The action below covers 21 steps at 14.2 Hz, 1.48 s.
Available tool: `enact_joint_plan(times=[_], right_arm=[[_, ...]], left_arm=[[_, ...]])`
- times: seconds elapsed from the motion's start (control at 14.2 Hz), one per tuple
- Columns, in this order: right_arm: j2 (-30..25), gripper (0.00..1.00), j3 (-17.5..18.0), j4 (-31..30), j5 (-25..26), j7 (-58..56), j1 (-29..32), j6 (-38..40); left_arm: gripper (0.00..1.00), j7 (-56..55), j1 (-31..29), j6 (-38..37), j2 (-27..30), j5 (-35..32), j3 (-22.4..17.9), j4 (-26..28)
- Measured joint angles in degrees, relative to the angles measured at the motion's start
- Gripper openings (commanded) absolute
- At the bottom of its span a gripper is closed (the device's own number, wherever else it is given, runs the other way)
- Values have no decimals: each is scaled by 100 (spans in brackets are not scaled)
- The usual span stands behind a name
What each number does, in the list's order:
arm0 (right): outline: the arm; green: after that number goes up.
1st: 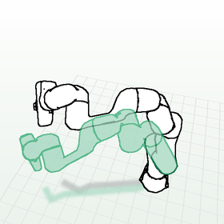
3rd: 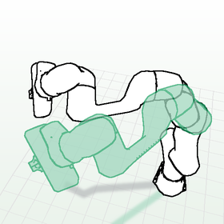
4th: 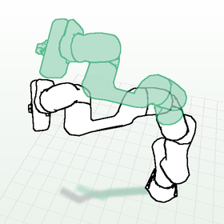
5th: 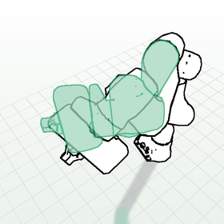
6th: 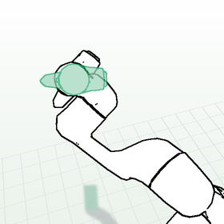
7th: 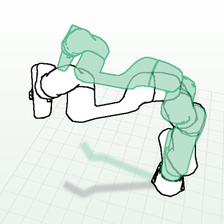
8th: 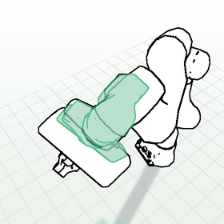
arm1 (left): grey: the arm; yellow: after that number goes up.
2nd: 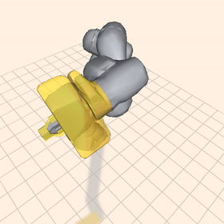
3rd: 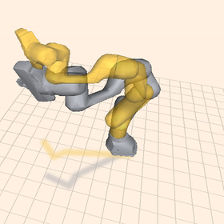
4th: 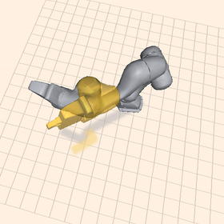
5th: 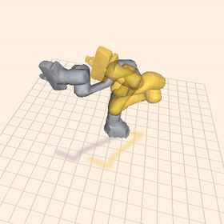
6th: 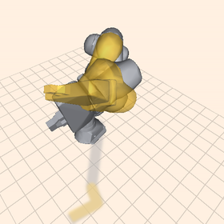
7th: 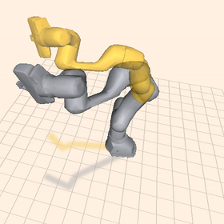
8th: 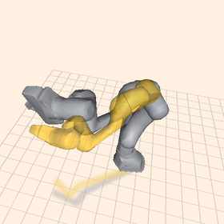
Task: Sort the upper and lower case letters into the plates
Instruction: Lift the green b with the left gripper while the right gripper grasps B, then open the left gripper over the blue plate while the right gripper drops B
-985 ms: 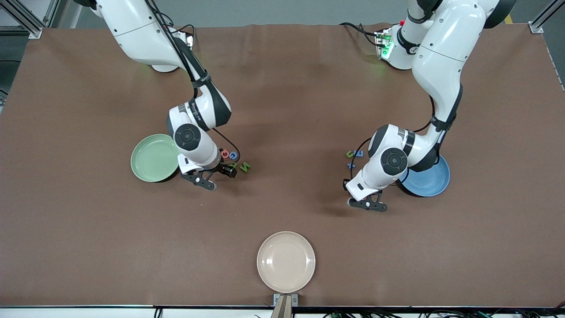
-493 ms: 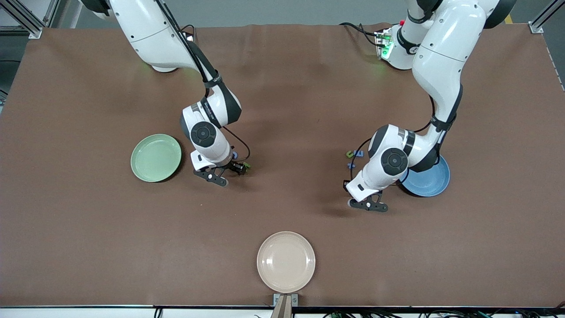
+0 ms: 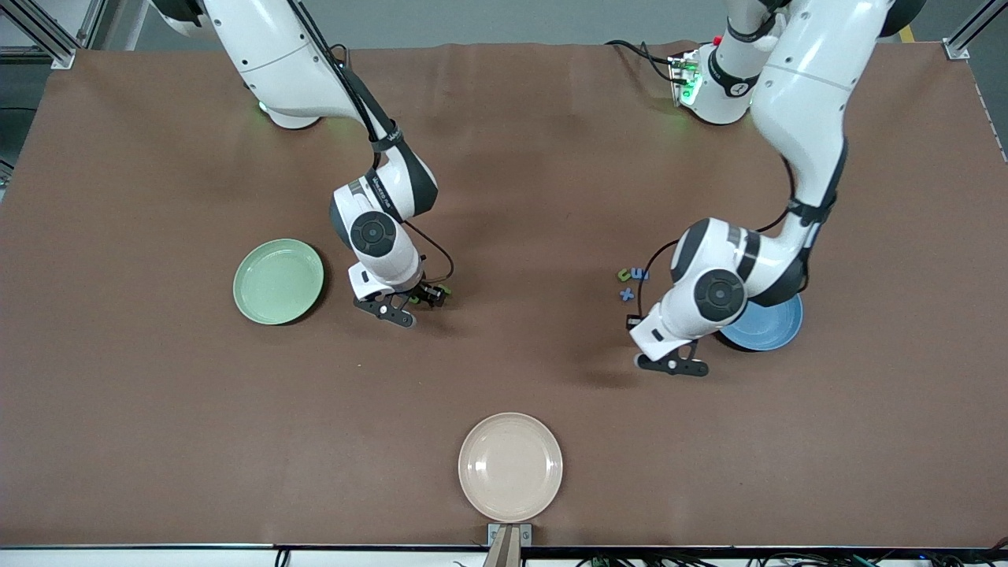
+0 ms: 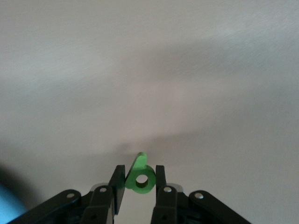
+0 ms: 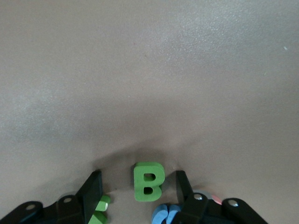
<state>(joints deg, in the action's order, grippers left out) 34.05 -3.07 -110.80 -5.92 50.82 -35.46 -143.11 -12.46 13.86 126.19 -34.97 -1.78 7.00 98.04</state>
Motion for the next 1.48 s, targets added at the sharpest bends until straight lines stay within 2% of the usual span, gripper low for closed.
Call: enact_joint_plan(times=[0.21, 0.28, 0.35, 0.49, 0.63, 0.77, 1.06, 1.13, 1.2, 1.27, 1.34, 1.48], right_arm=[[-43, 45, -14, -6, 4, 0, -1, 41], [-45, 37, -18, -7, 4, -1, -2, 42], [-52, 24, -22, -10, 4, -1, -2, 44], [-64, 7, -28, -9, 5, -1, -3, 41], [-76, 1, -46, -11, 7, -2, -2, 56], [-130, 1, -184, -4, 57, -100, -3, 247], [-834, 1, -686, 13, 60, -1064, 192, 1252], [-1055, 1, -721, -15, 60, -1324, 346, 1454], [-1276, 1, -733, -95, 61, -1620, 536, 1576], [-1469, 1, -737, -235, 61, -1929, 728, 1624], [-1637, 1, -741, -421, 61, -2238, 926, 1630], [-1874, 1, -745, -817, 62, -2768, 1273, 1594]], left_arm=[[14, 690, -497, -669, 518, -11, -21, 228], [13, 957, -708, -723, 676, -15, -31, 397], [14, 1213, -932, -728, 794, -70, -38, 569], [14, 1555, -1388, -691, 904, -487, -38, 851], [14, 1700, -1721, -564, 901, -766, -31, 1024], [14, 1714, -1848, -153, 860, -828, -28, 1250], [19, 1714, -1859, 481, 742, -830, -3, 1665], [24, 1714, -1858, 514, 732, -835, 4, 1700], [52, 1714, -1857, 522, 732, -837, 9, 1714], [88, 1714, -1857, 523, 732, -838, 11, 1715], [100, 1714, -1857, 525, 735, -840, 12, 1713], [100, 1710, -1850, 526, 757, -841, 19, 1677]])
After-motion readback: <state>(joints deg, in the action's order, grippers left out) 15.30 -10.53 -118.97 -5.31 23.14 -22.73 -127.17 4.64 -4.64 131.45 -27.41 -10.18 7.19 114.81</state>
